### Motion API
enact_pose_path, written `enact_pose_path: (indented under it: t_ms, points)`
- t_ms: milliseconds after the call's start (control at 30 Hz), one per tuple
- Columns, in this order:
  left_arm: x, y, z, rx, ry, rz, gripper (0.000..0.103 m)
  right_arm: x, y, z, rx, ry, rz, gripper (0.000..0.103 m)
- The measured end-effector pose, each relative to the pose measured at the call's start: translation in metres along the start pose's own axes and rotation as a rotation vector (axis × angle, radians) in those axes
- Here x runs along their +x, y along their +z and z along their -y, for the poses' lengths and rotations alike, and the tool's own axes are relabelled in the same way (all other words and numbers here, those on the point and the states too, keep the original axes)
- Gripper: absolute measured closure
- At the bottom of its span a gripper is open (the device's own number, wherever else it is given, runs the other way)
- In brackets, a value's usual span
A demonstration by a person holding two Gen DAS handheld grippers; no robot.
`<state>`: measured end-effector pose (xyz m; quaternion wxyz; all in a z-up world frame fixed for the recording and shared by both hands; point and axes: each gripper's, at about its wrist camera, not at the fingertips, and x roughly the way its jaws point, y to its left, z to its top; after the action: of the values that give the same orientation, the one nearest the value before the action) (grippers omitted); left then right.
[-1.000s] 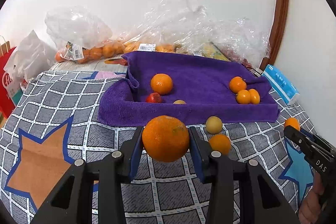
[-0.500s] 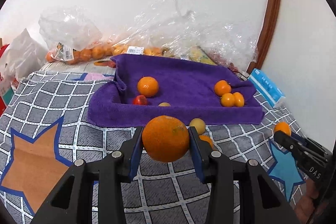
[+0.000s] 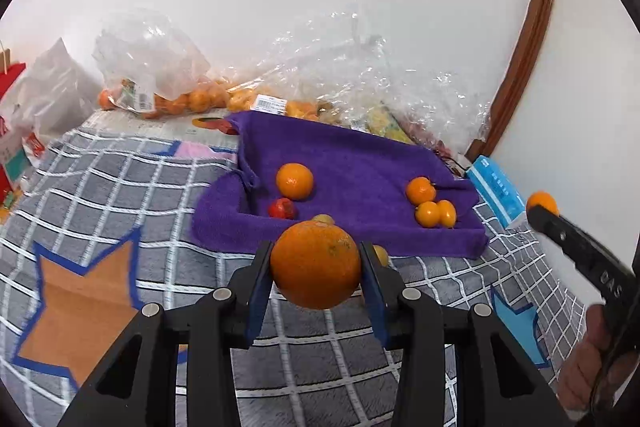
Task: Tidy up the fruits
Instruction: 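Carry the large orange with the left tool while the right tool carries its orange over the towel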
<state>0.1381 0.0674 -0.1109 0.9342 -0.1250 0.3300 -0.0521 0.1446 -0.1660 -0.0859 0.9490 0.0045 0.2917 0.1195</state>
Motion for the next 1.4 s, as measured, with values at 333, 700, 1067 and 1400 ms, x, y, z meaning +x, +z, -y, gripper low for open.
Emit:
enact_pose_path:
  t_ms: [333,700,1067,1400]
  points:
    - [0.001,0.036,-0.021,-0.047,0.067,-0.035,0.063,0.028,0.043,-0.004,-0.008,0.024,0.058,0.071]
    - [0.068,0.074,-0.002,-0.026,0.039,0.003,0.063,0.114,0.04,0.006,0.047,0.132,-0.096,0.071]
    - [0.101,0.053,-0.023,-0.111,-0.051,-0.015,0.063,0.152,0.007,0.009,0.066,0.194,-0.226,0.071]
    - [0.105,0.046,-0.011,-0.078,-0.133,0.01,0.063,0.171,-0.006,0.008,0.069,0.195,-0.29,0.07]
